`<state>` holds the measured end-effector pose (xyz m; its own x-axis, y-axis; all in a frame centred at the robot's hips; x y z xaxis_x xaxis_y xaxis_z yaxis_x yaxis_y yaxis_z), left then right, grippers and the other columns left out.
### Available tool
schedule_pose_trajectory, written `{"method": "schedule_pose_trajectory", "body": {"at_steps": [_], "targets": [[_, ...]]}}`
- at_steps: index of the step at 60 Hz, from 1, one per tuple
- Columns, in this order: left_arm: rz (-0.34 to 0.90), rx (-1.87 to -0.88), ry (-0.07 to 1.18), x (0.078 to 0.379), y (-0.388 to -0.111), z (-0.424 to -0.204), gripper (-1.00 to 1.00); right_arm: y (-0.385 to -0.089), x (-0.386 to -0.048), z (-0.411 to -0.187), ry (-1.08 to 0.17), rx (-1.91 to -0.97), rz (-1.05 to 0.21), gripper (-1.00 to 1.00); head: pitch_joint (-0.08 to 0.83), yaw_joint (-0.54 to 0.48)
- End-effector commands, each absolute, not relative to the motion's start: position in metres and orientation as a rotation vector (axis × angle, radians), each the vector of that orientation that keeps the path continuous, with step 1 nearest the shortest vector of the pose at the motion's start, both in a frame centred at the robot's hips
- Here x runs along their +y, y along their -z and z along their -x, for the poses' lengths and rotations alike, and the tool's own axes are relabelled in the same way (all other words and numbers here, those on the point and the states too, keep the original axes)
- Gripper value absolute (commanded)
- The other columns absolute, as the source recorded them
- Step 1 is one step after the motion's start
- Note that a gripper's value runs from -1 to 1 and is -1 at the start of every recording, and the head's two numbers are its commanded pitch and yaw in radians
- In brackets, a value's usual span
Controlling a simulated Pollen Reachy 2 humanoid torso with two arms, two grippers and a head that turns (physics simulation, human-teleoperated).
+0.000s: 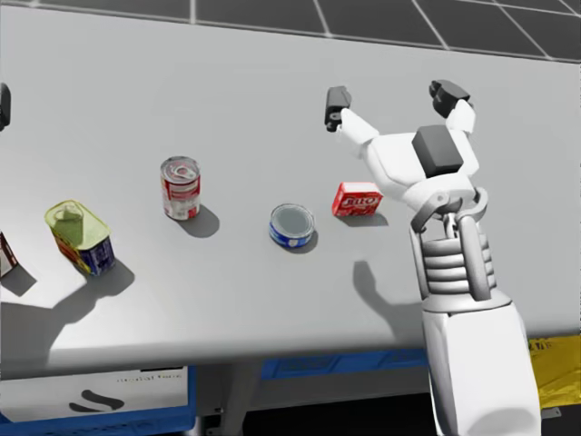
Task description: Lift the tuna fish can off the table.
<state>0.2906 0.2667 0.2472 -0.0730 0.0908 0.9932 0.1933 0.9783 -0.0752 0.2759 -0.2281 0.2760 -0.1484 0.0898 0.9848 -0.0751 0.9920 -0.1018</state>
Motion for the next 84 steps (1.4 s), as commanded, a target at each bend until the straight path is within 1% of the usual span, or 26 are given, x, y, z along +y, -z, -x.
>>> {"method": "schedule_pose_trajectory", "body": {"at_steps": [1,3,5,9,11,17,18,24,26,35,39,43,51,58,61,69,73,84], "targets": [[0.231,-1.644,0.075,0.266,-0.248,-0.290,-1.00,-0.282,-0.221,-0.262,-0.173,-1.670,-0.063,-1.00,0.715,-0.23],[0.234,-1.643,0.072,0.266,-0.248,-0.289,-1.00,-0.283,-0.220,-0.258,-0.179,-1.662,-0.073,-1.00,0.715,-0.23],[0.236,-1.641,0.070,0.266,-0.248,-0.289,-1.00,-0.286,-0.219,-0.252,-0.212,-1.666,-0.079,-1.00,0.713,-0.23],[0.238,-1.641,0.067,0.266,-0.249,-0.289,-1.00,-0.288,-0.216,-0.239,-0.226,-1.644,-0.102,-1.00,0.713,-0.23],[0.238,-1.642,0.065,0.267,-0.249,-0.289,-1.00,-0.287,-0.214,-0.230,-0.230,-1.615,-0.128,-1.00,0.713,-0.23],[0.241,-1.640,0.063,0.267,-0.249,-0.289,-1.00,-0.279,-0.213,-0.214,-0.265,-1.584,-0.143,-1.00,0.715,-0.23],[0.241,-1.639,0.063,0.267,-0.249,-0.289,-1.00,-0.274,-0.212,-0.209,-0.265,-1.561,-0.158,-1.00,0.715,-0.23],[0.242,-1.633,0.063,0.266,-0.248,-0.289,-1.00,-0.259,-0.210,-0.199,-0.267,-1.542,-0.172,-1.00,0.716,-0.23],[0.241,-1.632,0.064,0.266,-0.248,-0.289,-1.00,-0.250,-0.208,-0.196,-0.266,-1.527,-0.207,-1.00,0.716,-0.23],[0.236,-1.632,0.066,0.267,-0.247,-0.290,-1.00,-0.219,-0.198,-0.191,-0.269,-1.507,-0.242,-1.00,0.714,-0.23],[0.232,-1.634,0.066,0.266,-0.246,-0.290,-1.00,-0.206,-0.196,-0.192,-0.265,-1.487,-0.236,-1.00,0.715,-0.23],[0.224,-1.637,0.067,0.266,-0.246,-0.291,-1.00,-0.188,-0.191,-0.195,-0.278,-1.449,-0.231,-1.00,0.715,-0.23],[0.219,-1.639,0.067,0.266,-0.246,-0.292,-1.00,-0.170,-0.185,-0.202,-0.268,-1.388,-0.248,-1.00,0.715,-0.23],[0.213,-1.640,0.067,0.266,-0.245,-0.292,-1.00,-0.162,-0.180,-0.212,-0.264,-1.348,-0.255,-1.00,0.714,-0.23],[0.212,-1.640,0.067,0.266,-0.245,-0.292,-1.00,-0.160,-0.179,-0.215,-0.272,-1.346,-0.242,-1.00,0.713,-0.23],[0.211,-1.641,0.065,0.267,-0.245,-0.293,-1.00,-0.152,-0.176,-0.235,-0.272,-1.309,-0.205,-1.00,0.709,-0.22],[0.211,-1.642,0.064,0.267,-0.245,-0.293,-1.00,-0.148,-0.173,-0.241,-0.279,-1.294,-0.191,-1.00,0.710,-0.22],[0.207,-1.640,0.069,0.266,-0.244,-0.293,-1.00,-0.142,-0.168,-0.259,-0.282,-1.253,-0.191,-1.00,0.706,-0.22]]}}
